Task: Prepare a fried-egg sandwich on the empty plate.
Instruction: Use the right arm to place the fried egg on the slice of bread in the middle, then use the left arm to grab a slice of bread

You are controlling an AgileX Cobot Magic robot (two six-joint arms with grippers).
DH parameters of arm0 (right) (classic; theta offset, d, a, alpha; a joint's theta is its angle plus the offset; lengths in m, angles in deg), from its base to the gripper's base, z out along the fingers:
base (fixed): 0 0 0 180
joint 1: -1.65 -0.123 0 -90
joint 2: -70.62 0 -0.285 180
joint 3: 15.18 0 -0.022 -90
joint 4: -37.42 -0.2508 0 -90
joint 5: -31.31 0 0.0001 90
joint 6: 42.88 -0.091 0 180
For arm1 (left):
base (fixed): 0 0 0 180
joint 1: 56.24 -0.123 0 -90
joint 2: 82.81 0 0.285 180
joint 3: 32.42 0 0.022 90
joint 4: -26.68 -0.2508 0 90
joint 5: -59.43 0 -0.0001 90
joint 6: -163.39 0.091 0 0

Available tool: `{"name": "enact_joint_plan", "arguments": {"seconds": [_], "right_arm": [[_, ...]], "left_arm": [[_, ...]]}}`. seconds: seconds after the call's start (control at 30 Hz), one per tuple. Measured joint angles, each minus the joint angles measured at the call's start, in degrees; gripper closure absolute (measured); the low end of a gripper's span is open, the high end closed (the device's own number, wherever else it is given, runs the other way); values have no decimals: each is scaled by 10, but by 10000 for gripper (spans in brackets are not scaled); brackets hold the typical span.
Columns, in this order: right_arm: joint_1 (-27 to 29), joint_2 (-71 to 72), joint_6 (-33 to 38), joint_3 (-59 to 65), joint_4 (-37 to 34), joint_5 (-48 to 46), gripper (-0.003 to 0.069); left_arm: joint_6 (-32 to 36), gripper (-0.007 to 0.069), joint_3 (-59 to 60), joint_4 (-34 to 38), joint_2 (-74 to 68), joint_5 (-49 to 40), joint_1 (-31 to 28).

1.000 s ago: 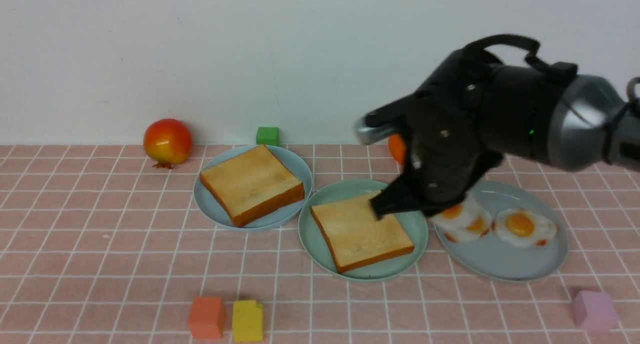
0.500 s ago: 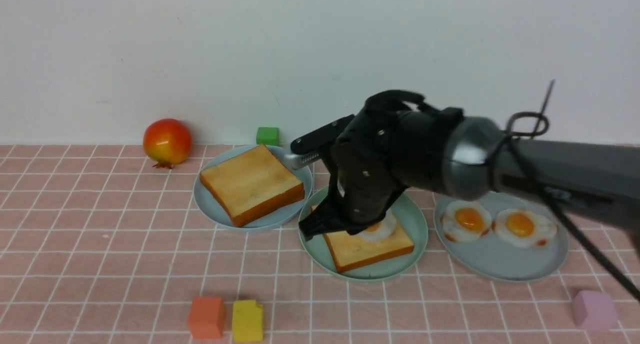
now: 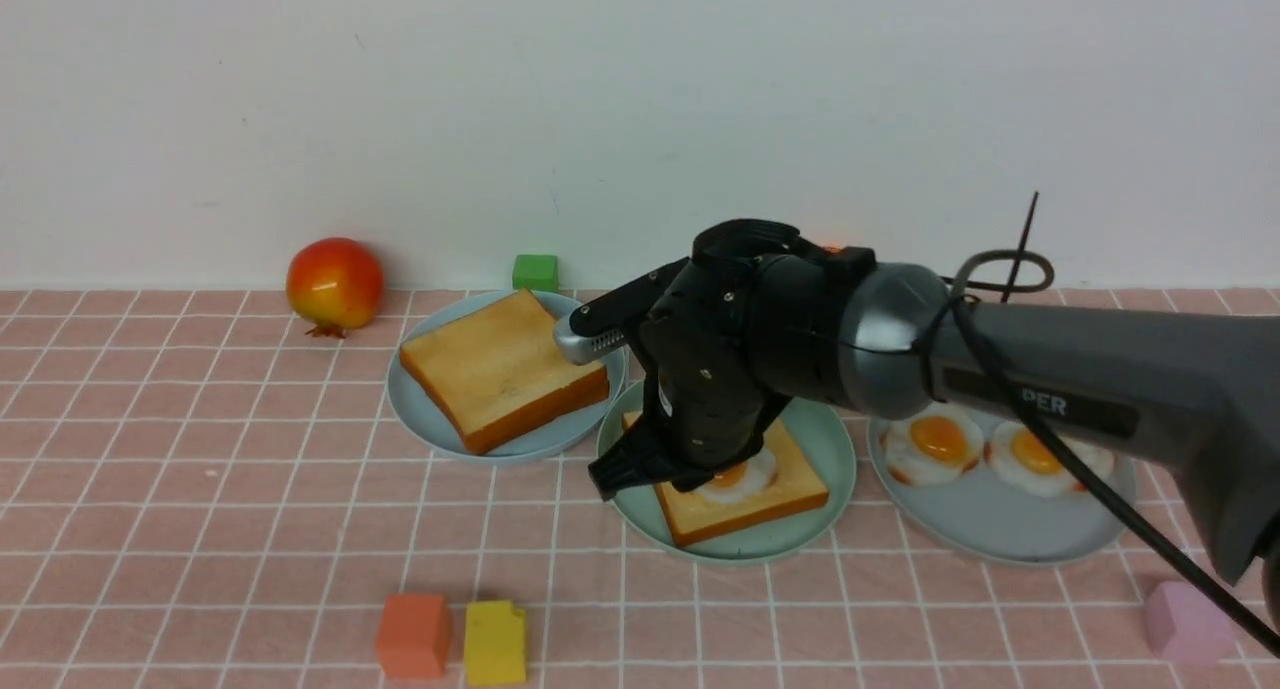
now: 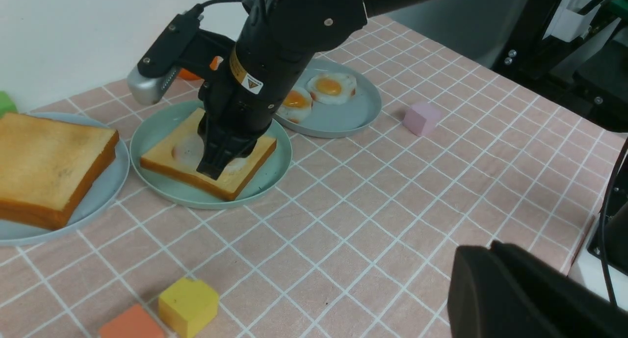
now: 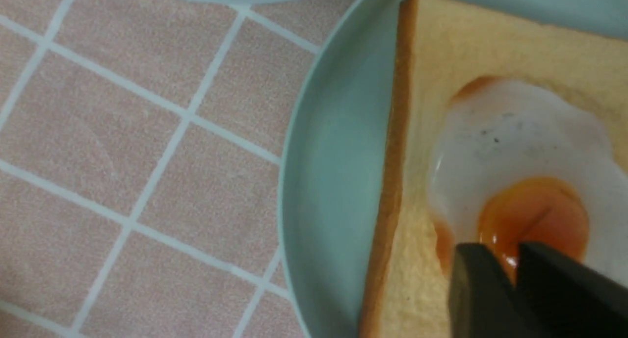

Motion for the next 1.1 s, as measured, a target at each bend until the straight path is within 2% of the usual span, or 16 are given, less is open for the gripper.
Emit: {"name": "enact_joint_plan", "arguments": {"seconds": [0.1,0.17,0.27,0.33,0.43,0.53,0.57,0.63,0.67,0.77,0.93,1.1], "right_arm": [[0,8,1,-6,-13,-21,262],[-1,30,6,-9,-18,-42,189],[-6,90,22,-10,-18,-102,161],[-10,143,31,-10,-19,-153,197],[-12,240,37,17,-17,-216,321],[-12,357,37,84,-19,-243,498],[-12,373,37,94,-19,-245,522],[-12,479,38,160,-37,-254,648],[-12,479,38,160,-38,-254,648],[-12,623,38,233,-67,-257,663],[-12,744,39,277,-97,-259,655],[-12,759,51,282,-113,-262,655]], "left_arm": [[-9,559,0,0,-1,-3,0],[-30,560,0,0,-9,-5,0],[-76,584,-6,-7,-44,-15,0],[-102,612,-20,-25,-87,-27,0],[-127,612,-57,-69,-162,-43,0],[-132,612,-114,-118,-264,-62,-3],[-132,612,-117,-118,-270,-62,-3],[-109,612,-156,-128,-348,-78,-25],[-107,612,-156,-127,-353,-78,-27],[-52,612,-196,-96,-438,-80,-78],[44,612,-268,-40,-565,-77,-152],[91,603,-312,-71,-666,-38,-156]]}}
